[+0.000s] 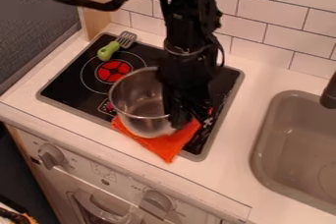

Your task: Move the silver pot on the top of the orange towel, on the bottom right corner of the burner.

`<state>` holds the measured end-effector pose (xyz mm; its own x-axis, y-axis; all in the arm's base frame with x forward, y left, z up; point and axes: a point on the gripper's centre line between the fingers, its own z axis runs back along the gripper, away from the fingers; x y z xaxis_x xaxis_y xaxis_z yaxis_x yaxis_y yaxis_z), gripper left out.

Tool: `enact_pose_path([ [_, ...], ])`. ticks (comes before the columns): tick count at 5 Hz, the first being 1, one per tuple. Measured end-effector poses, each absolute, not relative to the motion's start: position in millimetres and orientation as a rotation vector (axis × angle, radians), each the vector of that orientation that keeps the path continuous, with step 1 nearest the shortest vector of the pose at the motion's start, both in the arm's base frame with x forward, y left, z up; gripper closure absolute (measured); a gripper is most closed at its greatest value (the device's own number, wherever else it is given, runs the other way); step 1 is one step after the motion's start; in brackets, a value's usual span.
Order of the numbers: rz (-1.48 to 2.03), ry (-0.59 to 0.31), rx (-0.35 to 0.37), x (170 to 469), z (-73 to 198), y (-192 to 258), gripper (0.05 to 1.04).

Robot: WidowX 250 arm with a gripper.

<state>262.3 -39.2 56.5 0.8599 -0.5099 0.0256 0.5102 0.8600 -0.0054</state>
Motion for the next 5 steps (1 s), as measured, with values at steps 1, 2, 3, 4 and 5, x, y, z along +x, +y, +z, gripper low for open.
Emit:
enact_pose_path([
  [1, -0.496, -0.041, -0.076, 261, 61, -39, 0.808],
  [2, -0.42, -0.154, -0.152, 262, 94, -36, 0.539],
  [3, -0.295, -0.177, -0.162, 258, 115, -28, 0.239],
  [4, -0.189, -0.169, -0.099, 263, 121, -13, 0.07],
  [5, -0.132, -0.102, -0.03, 266, 106, -7, 0.074],
])
